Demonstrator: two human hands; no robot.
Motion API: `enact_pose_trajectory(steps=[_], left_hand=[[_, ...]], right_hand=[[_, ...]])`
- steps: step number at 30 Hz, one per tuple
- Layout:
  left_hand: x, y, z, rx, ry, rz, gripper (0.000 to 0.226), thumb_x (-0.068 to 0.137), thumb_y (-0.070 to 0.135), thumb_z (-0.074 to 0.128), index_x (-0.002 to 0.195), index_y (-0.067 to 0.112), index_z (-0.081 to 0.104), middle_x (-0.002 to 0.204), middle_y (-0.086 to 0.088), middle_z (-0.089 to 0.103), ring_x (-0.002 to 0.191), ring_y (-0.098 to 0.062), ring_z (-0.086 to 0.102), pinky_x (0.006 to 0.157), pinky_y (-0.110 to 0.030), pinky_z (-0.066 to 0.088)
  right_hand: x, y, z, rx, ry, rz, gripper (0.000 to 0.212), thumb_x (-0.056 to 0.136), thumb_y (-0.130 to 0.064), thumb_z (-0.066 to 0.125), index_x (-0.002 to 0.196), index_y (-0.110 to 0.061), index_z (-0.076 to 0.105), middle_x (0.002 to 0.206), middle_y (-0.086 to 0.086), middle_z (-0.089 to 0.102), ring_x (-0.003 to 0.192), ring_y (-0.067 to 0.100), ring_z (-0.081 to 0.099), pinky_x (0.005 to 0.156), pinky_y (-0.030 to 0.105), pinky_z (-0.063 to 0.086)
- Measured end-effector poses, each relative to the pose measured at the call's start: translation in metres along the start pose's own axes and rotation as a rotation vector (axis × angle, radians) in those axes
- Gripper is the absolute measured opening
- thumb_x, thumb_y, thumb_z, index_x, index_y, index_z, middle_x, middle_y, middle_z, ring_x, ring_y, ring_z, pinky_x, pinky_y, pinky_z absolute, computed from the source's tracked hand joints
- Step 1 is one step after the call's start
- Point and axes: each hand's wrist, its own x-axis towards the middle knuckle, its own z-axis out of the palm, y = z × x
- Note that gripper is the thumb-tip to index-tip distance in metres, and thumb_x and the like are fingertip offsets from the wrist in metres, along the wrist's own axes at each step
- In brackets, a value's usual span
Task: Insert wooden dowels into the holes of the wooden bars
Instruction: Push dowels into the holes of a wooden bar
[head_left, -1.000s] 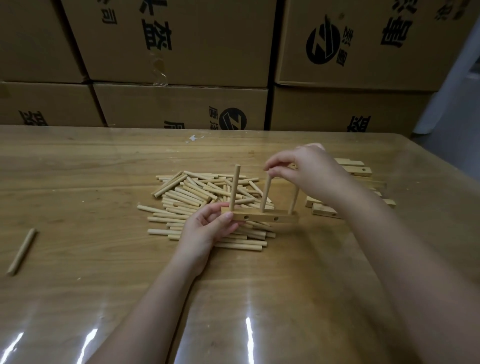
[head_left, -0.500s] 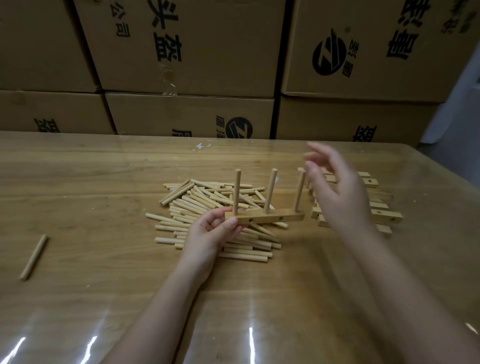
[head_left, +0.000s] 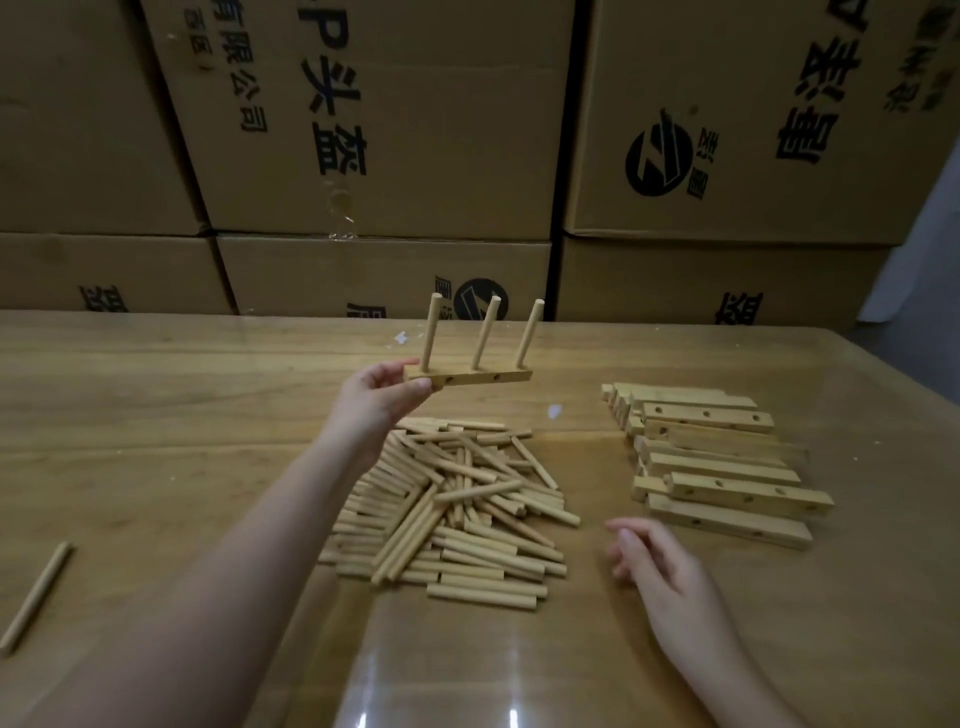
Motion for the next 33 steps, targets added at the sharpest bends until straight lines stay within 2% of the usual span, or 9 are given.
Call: enact_pose_trajectory(steps=[3,8,14,16,19,21,25,28,33], left_hand=[[0.042,-0.004,-0.008,0.102,0.003,-0.019,0.029,0.08,-0.005,0.066,0.107,0.005,0.062,0.109,-0.015,0.062,0.097,-0.021,0.068,0.08,-0.025,0.056],[0.101,-0.022,-0.013,0.257,0.059,-0.06,0.022,0.081,-0.002,0.069,0.095,0.014,0.063,0.115,-0.015,0.061,0.105,-0.027,0.064,0.084,-0.03,0.054],[0.144,-0.044,-0.007,0.302,0.081,-0.12,0.024,0.083,-0.005,0.064,0.102,0.008,0.06,0.106,-0.014,0.062,0.096,-0.024,0.066,0.079,-0.03,0.055],[0.152,-0.05,-0.004,0.351,0.092,-0.129,0.021,0.084,-0.003,0.064,0.099,0.012,0.06,0.103,-0.011,0.061,0.094,-0.022,0.065,0.074,-0.027,0.055],[0.161,-0.057,-0.005,0.479,0.081,-0.137,0.023,0.086,0.004,0.066,0.105,0.014,0.058,0.092,-0.006,0.061,0.072,-0.014,0.063,0.054,-0.021,0.049],[0.167,-0.061,-0.009,0.616,0.089,-0.144,0.023,0.085,0.01,0.068,0.104,0.019,0.059,0.094,-0.006,0.062,0.065,-0.012,0.058,0.05,-0.021,0.046],[0.179,-0.065,-0.012,0.752,0.126,-0.142,0.03,0.085,0.016,0.07,0.112,0.023,0.061,0.113,-0.003,0.06,0.089,-0.015,0.06,0.069,-0.027,0.052],[0.186,-0.068,-0.014,0.906,0.15,-0.135,0.033,0.084,0.025,0.069,0.116,0.029,0.061,0.121,-0.003,0.059,0.111,-0.024,0.054,0.095,-0.043,0.048],[0.191,-0.074,-0.018,1.077,0.165,-0.135,0.037,0.085,0.038,0.068,0.121,0.035,0.061,0.127,-0.004,0.058,0.114,-0.028,0.051,0.097,-0.043,0.046]], right_hand=[[0.002,0.001,0.001,0.003,-0.009,0.026,0.019,0.092,-0.016,0.053,0.083,-0.028,0.066,0.073,-0.003,0.067,0.063,0.009,0.06,0.065,0.019,0.045],[0.003,-0.001,0.002,-0.034,-0.03,0.029,0.021,0.088,-0.015,0.058,0.077,-0.029,0.068,0.069,-0.005,0.066,0.059,0.007,0.058,0.06,0.01,0.042],[0.007,-0.005,0.003,-0.03,-0.013,0.032,0.027,0.081,-0.005,0.065,0.067,-0.027,0.071,0.064,0.002,0.066,0.056,0.012,0.056,0.058,0.014,0.043],[0.007,-0.006,0.005,-0.034,0.016,0.019,0.032,0.08,-0.005,0.066,0.063,-0.032,0.071,0.063,0.001,0.066,0.055,0.01,0.055,0.057,0.013,0.043],[0.007,-0.004,0.008,-0.07,0.025,0.004,0.034,0.079,-0.007,0.067,0.069,-0.039,0.07,0.064,-0.001,0.066,0.054,0.009,0.056,0.058,0.017,0.044],[0.007,-0.001,0.008,-0.094,0.025,-0.009,0.035,0.079,-0.007,0.067,0.07,-0.041,0.069,0.062,-0.004,0.065,0.054,0.01,0.057,0.057,0.019,0.045],[0.008,0.004,0.006,-0.141,0.003,-0.048,0.031,0.078,-0.008,0.067,0.072,-0.039,0.069,0.06,-0.006,0.064,0.054,0.011,0.057,0.055,0.019,0.046],[0.01,0.002,0.007,-0.136,-0.023,-0.071,0.017,0.075,-0.03,0.062,0.075,-0.045,0.067,0.059,-0.014,0.064,0.053,0.004,0.058,0.054,0.012,0.044],[0.012,0.003,0.007,-0.152,-0.037,-0.088,0.018,0.067,-0.043,0.053,0.079,-0.051,0.065,0.06,-0.019,0.063,0.058,0.001,0.06,0.055,0.007,0.043]])
